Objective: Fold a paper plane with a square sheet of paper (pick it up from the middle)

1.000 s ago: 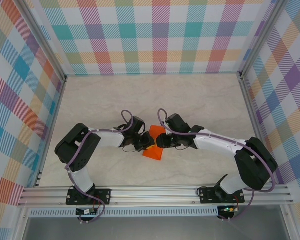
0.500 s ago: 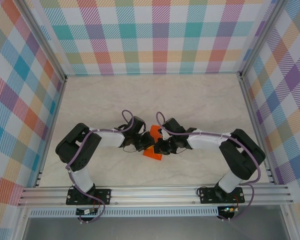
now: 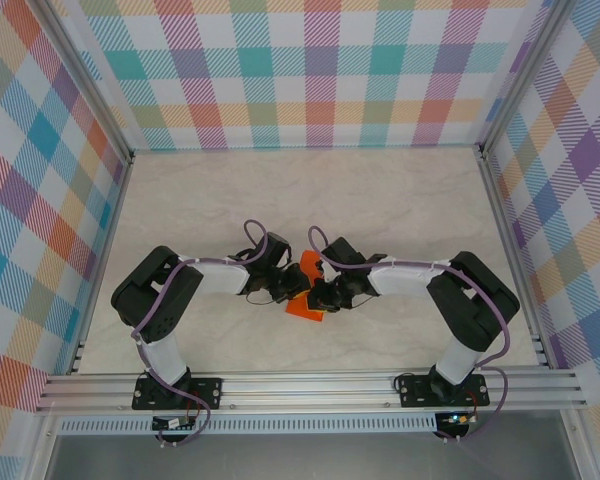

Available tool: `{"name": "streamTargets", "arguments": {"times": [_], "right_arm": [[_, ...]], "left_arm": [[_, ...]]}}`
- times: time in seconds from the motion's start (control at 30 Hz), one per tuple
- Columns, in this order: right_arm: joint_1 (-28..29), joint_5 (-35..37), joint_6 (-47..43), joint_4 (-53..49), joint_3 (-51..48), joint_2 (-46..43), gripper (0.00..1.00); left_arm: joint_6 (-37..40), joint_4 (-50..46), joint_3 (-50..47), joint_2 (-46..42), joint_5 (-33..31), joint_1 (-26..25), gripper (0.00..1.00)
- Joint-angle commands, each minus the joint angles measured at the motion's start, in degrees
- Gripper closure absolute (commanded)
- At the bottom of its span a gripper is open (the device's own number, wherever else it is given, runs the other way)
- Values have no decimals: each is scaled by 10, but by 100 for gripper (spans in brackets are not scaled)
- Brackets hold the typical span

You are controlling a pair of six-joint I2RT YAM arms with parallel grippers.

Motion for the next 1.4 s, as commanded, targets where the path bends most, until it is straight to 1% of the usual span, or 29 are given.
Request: {"name": "streamTargets", "arguments": {"times": [0.0,0.27,0.5,0.67,0.87,1.0,1.37], "right_arm": [[-2,4,-12,-24,9,14,86],[-2,8,-12,-26,-13,22,86],[-2,37,-25,-64,-12,24,85],[-2,29,-22,-69,-10,29,86],[-2,-2,-18,-63,3,-26,85],[-2,-29,-13,-45,2,-24,85],[-2,-5,-10,-45,-51,5,86]], "left_arm": [[7,-33,-18,30,-24,-10,89],[4,-26,-24,35,-28,-10,90],[4,-25,-25,38,-31,-10,91],[4,-25,-25,40,-32,-10,91],[4,-25,-28,38,-31,-10,91],[4,-26,-29,36,-31,-10,91],[5,-25,-32,36,-31,-10,91]]}}
